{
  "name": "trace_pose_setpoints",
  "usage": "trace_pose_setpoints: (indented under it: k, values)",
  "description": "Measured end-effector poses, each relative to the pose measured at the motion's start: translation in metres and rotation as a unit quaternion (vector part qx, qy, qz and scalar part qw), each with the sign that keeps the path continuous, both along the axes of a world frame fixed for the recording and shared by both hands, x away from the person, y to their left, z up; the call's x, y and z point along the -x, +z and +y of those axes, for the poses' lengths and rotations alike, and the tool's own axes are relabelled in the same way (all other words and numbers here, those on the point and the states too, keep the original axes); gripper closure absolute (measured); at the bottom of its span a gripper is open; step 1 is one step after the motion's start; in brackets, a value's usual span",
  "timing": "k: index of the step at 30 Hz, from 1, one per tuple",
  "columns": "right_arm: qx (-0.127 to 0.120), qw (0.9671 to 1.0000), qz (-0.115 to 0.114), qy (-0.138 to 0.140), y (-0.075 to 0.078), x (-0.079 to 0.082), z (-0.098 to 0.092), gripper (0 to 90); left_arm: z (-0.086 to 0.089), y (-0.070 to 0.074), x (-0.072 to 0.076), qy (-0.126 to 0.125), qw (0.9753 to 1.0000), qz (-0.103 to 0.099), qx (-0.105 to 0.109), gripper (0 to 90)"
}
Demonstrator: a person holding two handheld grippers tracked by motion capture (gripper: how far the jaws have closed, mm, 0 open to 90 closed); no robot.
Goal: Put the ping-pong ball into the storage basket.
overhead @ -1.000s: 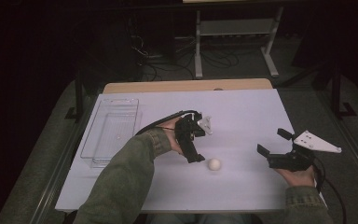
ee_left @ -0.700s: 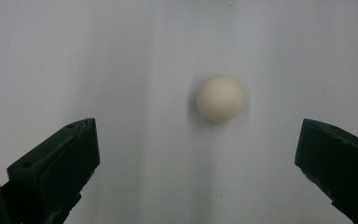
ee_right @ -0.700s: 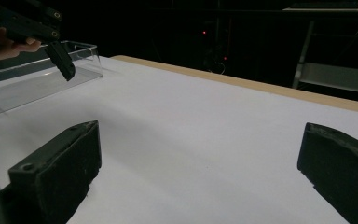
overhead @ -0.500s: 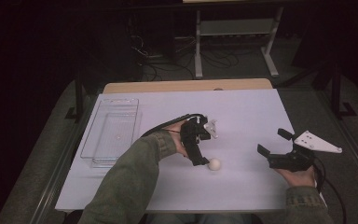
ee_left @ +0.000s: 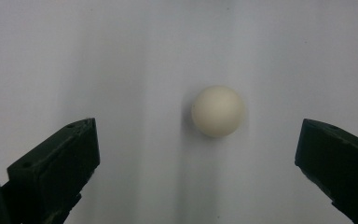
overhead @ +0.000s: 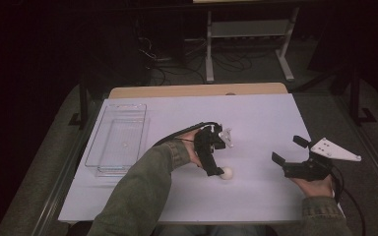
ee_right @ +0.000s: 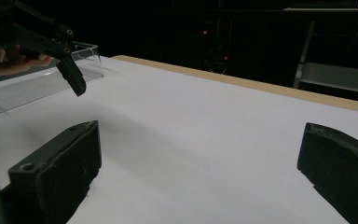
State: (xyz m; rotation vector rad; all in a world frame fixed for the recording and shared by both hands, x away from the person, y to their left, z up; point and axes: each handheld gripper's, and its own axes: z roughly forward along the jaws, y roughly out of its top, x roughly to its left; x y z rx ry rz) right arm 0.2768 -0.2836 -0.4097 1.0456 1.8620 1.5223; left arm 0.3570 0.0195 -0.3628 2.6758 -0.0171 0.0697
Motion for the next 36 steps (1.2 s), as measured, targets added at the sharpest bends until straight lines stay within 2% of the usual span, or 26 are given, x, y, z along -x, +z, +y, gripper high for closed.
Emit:
trace_pose_setpoints:
  k: [19,31,36]
  values:
    - [-0.004,1.0000,-0.002,-0.002,0.001,0.002,-0.001,0.0,-0.009,-0.012,0.001,-0.008,0.9999,-0.002,-0.009,0.0]
    - [-0.006,1.0000,-0.002,-0.002,0.001,0.003,-0.002,0.0,-0.013,-0.023,0.002,-0.010,0.9999,0.006,-0.010,0.0]
    - [-0.006,1.0000,-0.002,-0.002,0.001,0.003,-0.002,0.0,-0.015,-0.027,0.003,-0.015,0.9997,0.006,-0.017,0.0]
